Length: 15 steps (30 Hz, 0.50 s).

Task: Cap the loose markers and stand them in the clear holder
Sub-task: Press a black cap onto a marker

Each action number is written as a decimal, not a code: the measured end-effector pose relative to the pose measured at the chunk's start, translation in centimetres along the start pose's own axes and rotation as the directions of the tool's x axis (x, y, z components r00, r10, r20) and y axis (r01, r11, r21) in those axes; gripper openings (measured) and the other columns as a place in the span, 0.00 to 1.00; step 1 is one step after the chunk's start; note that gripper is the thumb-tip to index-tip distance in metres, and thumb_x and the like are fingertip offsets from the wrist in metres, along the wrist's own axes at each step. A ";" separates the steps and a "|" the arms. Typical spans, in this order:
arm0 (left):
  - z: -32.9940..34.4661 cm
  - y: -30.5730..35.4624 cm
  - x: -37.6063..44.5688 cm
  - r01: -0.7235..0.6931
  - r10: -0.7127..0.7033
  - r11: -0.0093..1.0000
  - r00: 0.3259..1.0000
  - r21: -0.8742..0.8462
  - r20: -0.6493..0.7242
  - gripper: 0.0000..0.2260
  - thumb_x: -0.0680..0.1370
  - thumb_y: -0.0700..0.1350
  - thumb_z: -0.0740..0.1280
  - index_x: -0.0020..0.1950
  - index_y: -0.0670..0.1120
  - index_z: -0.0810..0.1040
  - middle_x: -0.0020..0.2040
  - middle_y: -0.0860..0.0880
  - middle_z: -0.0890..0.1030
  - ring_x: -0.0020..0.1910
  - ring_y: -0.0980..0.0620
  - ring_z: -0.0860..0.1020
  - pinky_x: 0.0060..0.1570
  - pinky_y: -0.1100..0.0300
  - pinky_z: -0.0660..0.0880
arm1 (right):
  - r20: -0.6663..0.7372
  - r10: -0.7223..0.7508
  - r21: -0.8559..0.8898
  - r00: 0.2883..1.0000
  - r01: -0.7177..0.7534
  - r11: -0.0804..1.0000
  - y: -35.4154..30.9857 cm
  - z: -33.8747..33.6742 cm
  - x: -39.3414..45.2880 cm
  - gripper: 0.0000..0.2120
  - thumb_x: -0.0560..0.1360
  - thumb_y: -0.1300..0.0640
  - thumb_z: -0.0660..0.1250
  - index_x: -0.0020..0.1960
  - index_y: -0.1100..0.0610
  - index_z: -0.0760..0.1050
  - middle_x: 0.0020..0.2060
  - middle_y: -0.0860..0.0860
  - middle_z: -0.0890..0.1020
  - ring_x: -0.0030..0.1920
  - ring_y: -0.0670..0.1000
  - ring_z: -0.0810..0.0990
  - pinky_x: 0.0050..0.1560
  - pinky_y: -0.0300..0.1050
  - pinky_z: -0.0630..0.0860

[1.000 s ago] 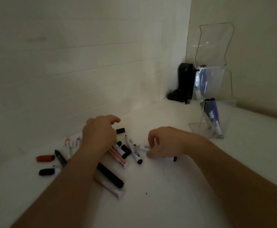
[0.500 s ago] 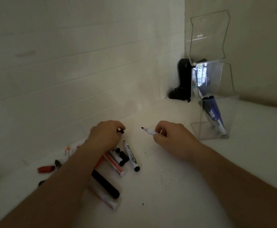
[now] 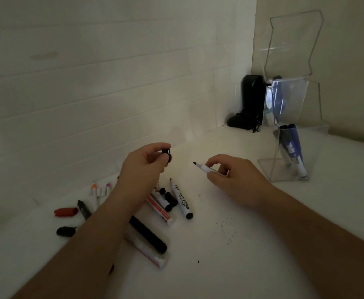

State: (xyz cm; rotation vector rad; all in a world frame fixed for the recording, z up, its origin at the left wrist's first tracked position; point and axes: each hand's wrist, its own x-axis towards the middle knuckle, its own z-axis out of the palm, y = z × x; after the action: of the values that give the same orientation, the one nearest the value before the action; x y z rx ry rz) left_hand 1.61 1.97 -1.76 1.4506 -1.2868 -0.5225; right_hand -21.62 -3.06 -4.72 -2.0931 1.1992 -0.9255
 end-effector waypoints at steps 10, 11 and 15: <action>0.1 0.5 0.3 0.283 -0.242 0.863 0.959 -0.419 0.150 0.10 0.81 0.37 0.67 0.58 0.47 0.84 0.48 0.44 0.86 0.45 0.51 0.82 0.48 0.60 0.80 | -0.025 -0.144 0.072 0.989 0.145 0.987 -1.5 1.0 -0.7 0.10 0.76 0.48 0.71 0.55 0.36 0.81 0.36 0.44 0.80 0.31 0.43 0.74 0.32 0.39 0.74; 0.1 0.4 0.3 0.278 -0.235 0.865 0.960 -0.417 0.152 0.10 0.81 0.37 0.67 0.57 0.46 0.84 0.48 0.44 0.86 0.44 0.52 0.82 0.47 0.61 0.80 | -0.034 -0.150 0.074 0.988 0.153 0.985 -1.5 1.0 -0.7 0.10 0.76 0.48 0.71 0.55 0.35 0.81 0.36 0.44 0.80 0.31 0.43 0.74 0.33 0.38 0.73; 0.3 0.5 0.0 0.253 -0.195 0.884 0.964 -0.394 0.181 0.09 0.81 0.36 0.67 0.58 0.43 0.84 0.45 0.45 0.87 0.43 0.52 0.82 0.46 0.61 0.81 | -0.082 -0.156 0.093 0.984 0.164 0.982 -1.6 0.8 -0.7 0.10 0.76 0.48 0.72 0.55 0.36 0.82 0.36 0.45 0.80 0.33 0.43 0.75 0.35 0.38 0.72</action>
State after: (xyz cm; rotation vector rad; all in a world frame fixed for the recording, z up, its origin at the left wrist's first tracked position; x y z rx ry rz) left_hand 1.19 1.92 -1.43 1.2216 -1.0329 -1.0043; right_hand -20.43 -1.59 -4.27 -2.1149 1.0094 -1.1221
